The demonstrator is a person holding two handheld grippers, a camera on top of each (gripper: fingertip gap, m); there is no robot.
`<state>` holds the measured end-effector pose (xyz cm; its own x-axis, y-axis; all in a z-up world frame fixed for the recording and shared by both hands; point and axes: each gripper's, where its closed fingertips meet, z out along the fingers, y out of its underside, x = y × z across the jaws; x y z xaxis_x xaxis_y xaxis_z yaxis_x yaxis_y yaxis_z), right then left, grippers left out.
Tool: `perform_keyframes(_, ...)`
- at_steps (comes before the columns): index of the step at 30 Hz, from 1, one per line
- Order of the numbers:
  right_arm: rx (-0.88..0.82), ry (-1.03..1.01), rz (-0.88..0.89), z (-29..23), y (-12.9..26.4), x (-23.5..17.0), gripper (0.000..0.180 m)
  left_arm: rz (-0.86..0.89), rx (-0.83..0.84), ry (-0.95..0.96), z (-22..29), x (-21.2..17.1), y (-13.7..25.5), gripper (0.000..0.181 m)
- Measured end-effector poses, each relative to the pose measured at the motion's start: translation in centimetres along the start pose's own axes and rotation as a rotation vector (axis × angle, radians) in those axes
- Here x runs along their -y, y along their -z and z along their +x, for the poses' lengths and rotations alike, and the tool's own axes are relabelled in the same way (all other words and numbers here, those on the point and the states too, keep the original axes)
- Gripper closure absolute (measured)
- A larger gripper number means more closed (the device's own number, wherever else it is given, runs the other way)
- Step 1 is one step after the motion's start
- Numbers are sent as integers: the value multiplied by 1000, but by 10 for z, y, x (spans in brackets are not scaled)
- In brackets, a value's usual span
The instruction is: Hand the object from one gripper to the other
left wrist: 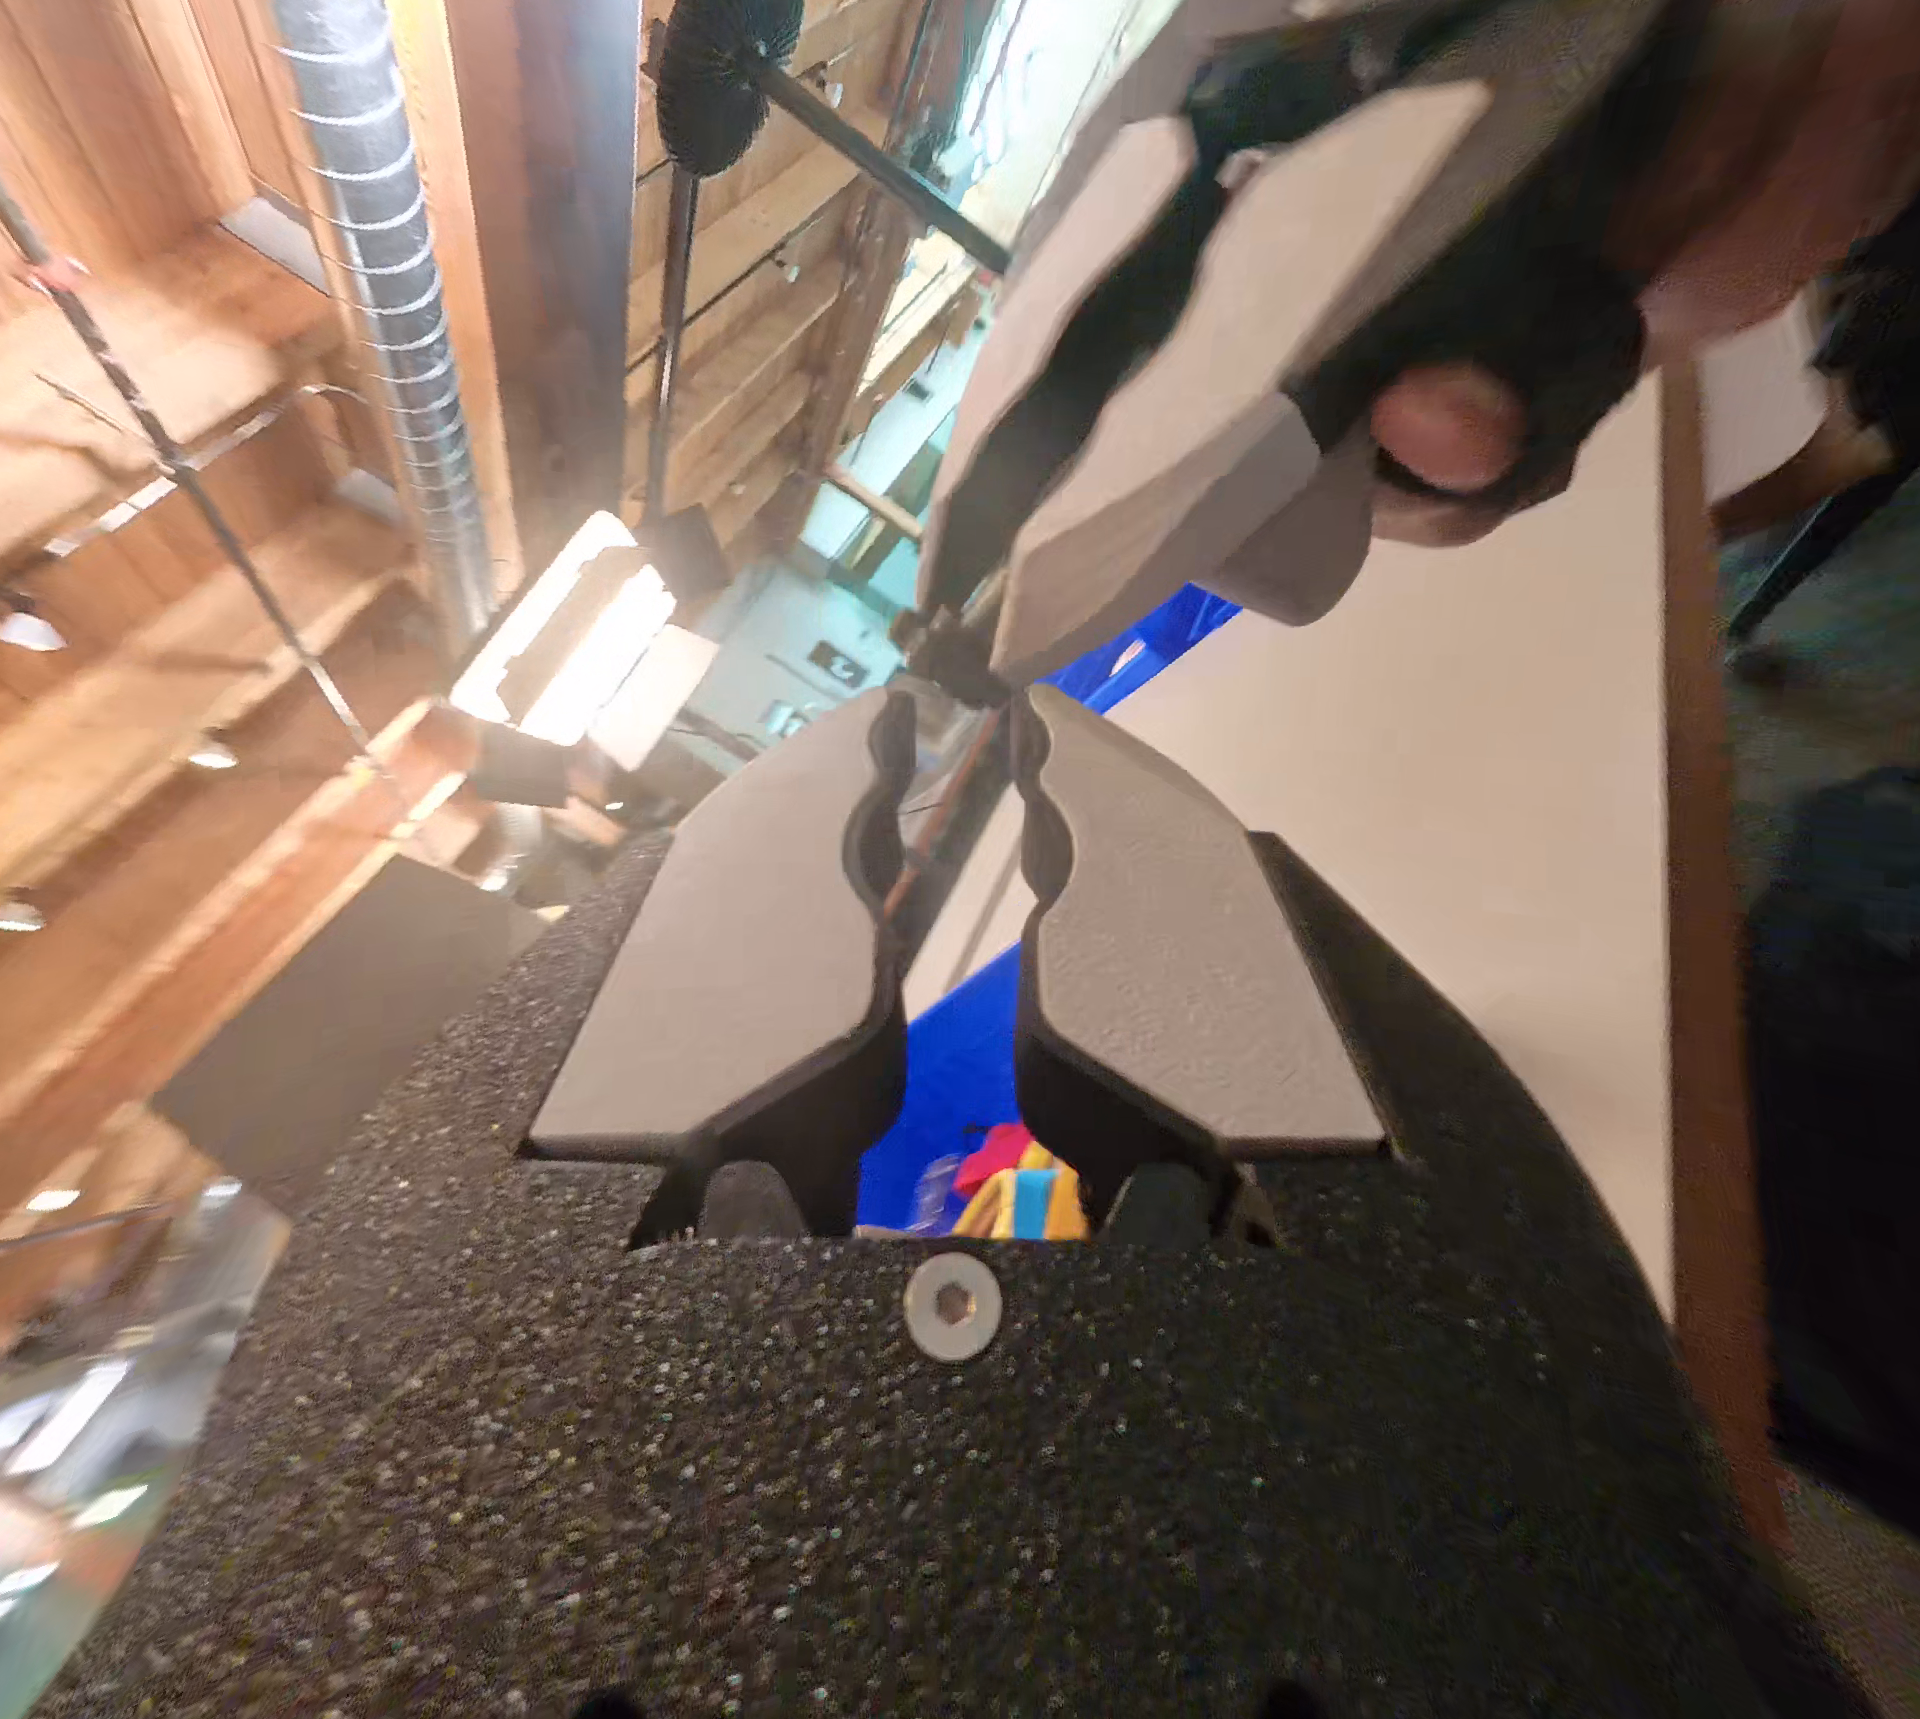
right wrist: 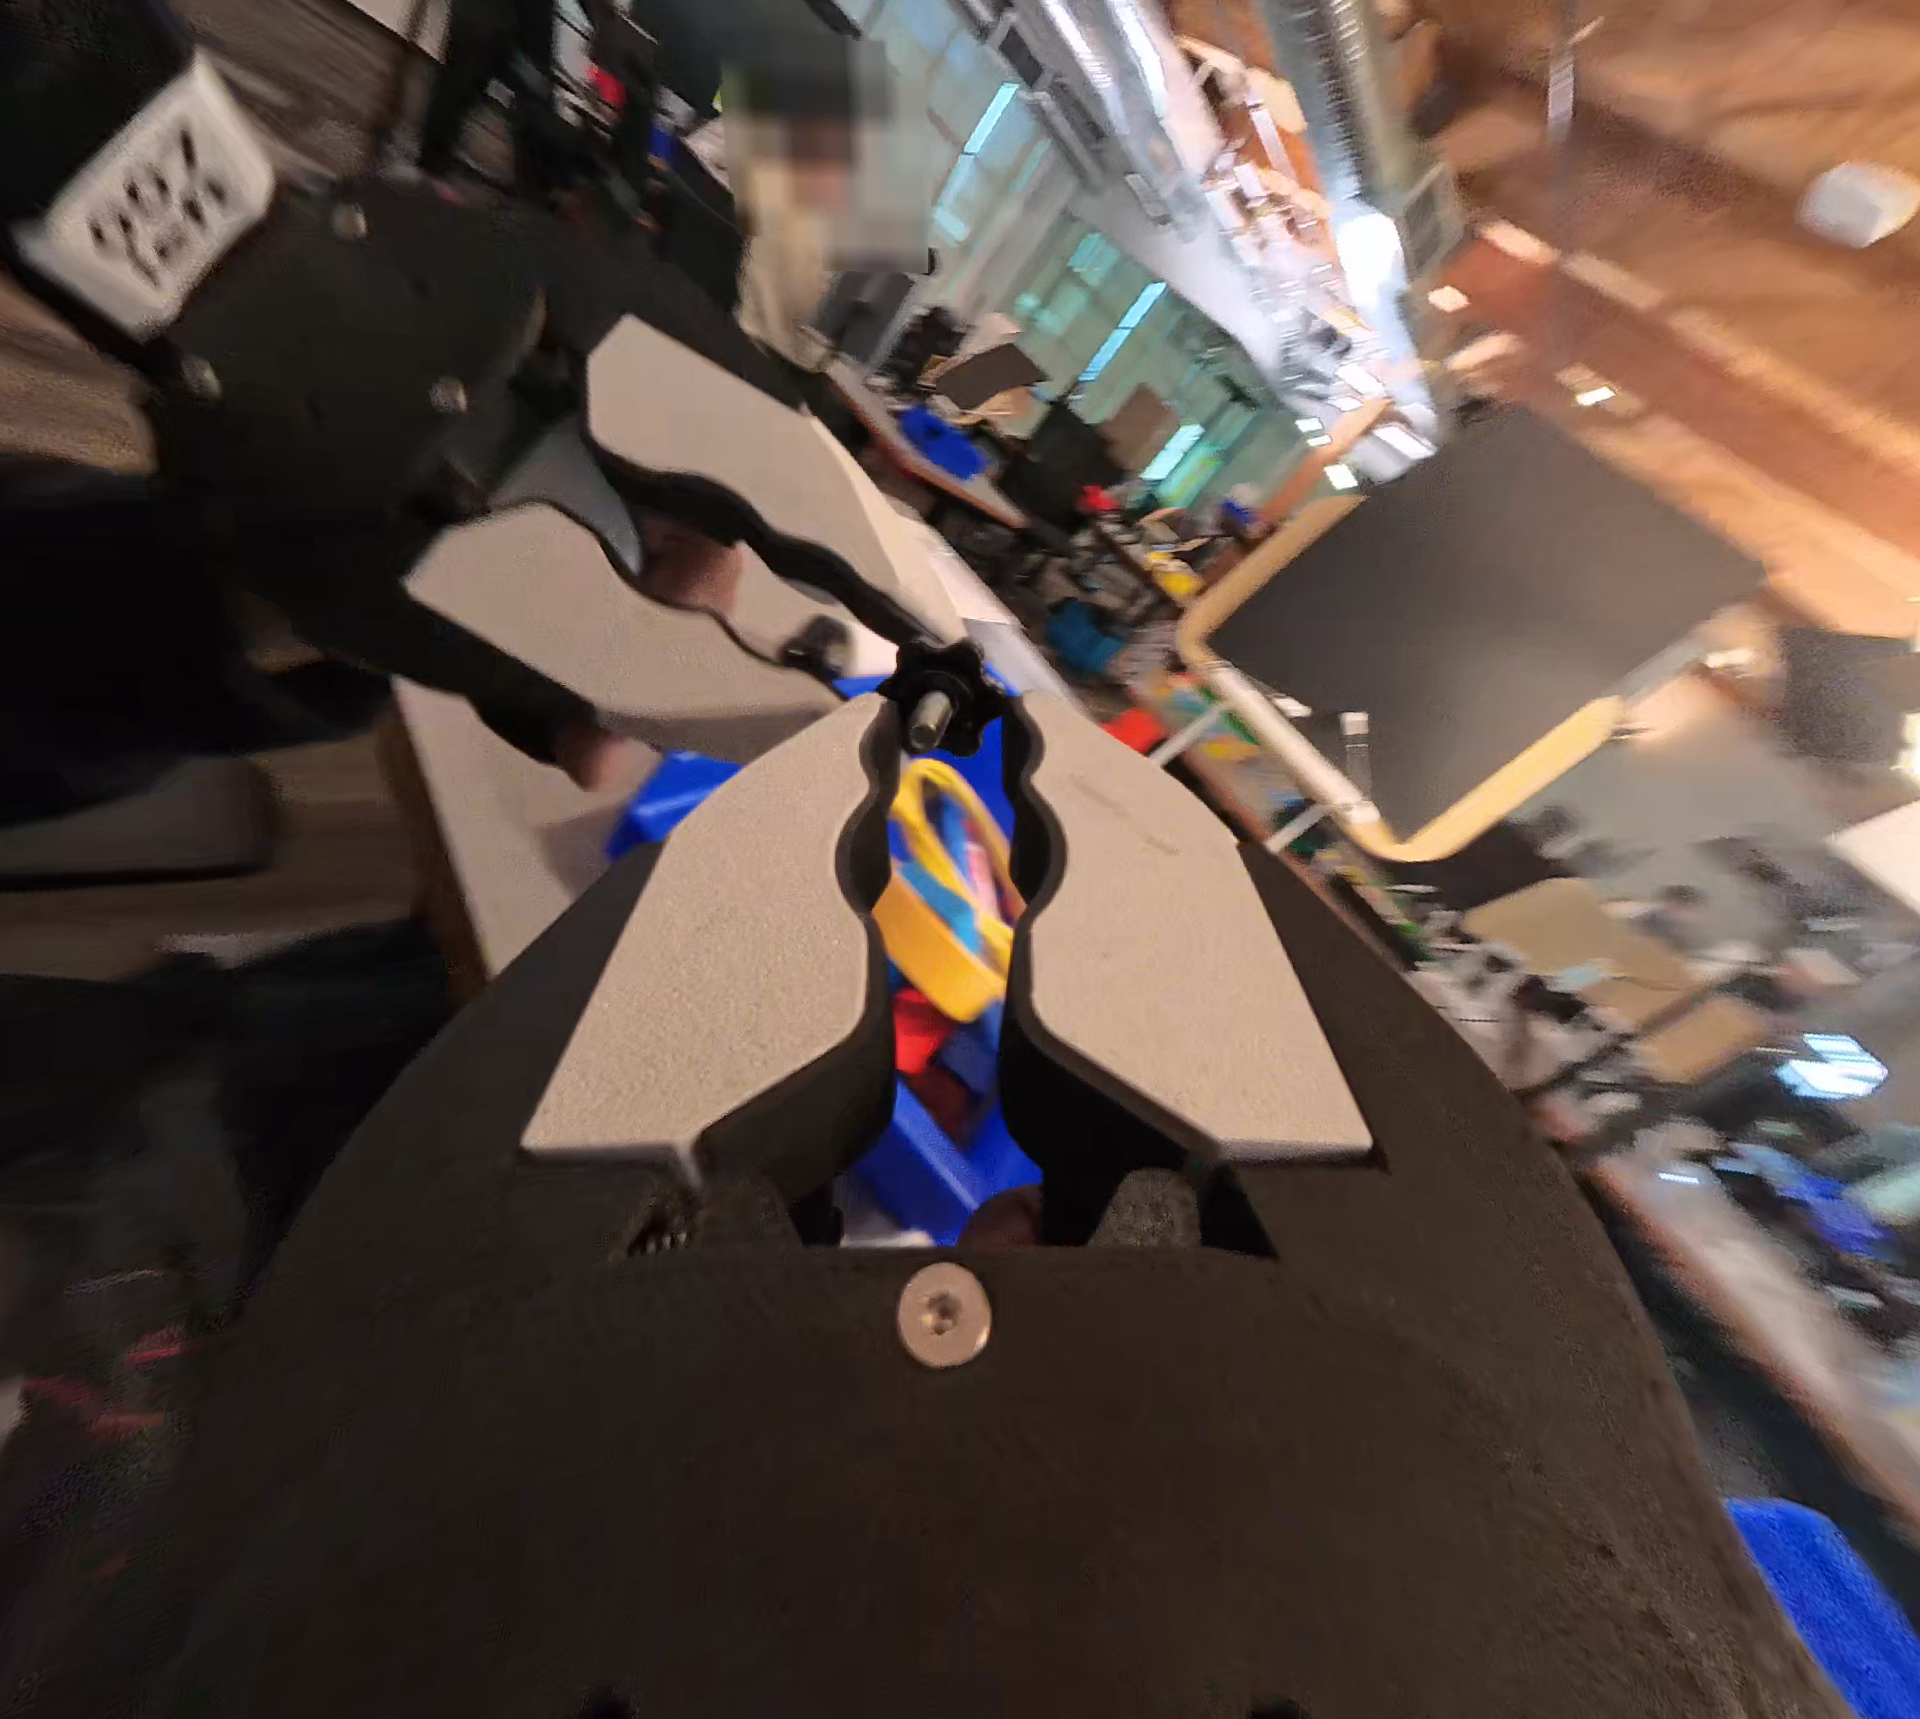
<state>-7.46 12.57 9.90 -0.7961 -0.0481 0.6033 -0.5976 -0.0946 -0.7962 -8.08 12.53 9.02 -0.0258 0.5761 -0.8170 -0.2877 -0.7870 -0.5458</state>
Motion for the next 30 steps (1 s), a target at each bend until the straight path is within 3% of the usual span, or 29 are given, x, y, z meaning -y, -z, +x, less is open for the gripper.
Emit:
perform_keyframes(5, -141, 199, -13, 5, 7, 3, 162, 107, -196, 417, -1, 7, 6, 160)
perform_keyframes(9, -199, 334, 2, 3, 7, 6, 162, 148, -415, 795, 1, 12, 11, 147)
perform_keyframes(12, -188, 411, 15, -6, 2, 5, 162, 196, -461, 939, -5, 17, 15, 147)
perform_keyframes(21, -139, 476, 77, -24, -8, 4, 161, 79, -504, 867, 12, 7, 19, 159)
perform_keyframes(26, -120, 350, 177, -24, -3, 19, 169, 143, -354, 765, -6, 13, 26, 160)
perform_keyframes(30, -102, 327, 244, -27, 3, 30, 165, 186, -350, 832, -14, 21, 34, 160)
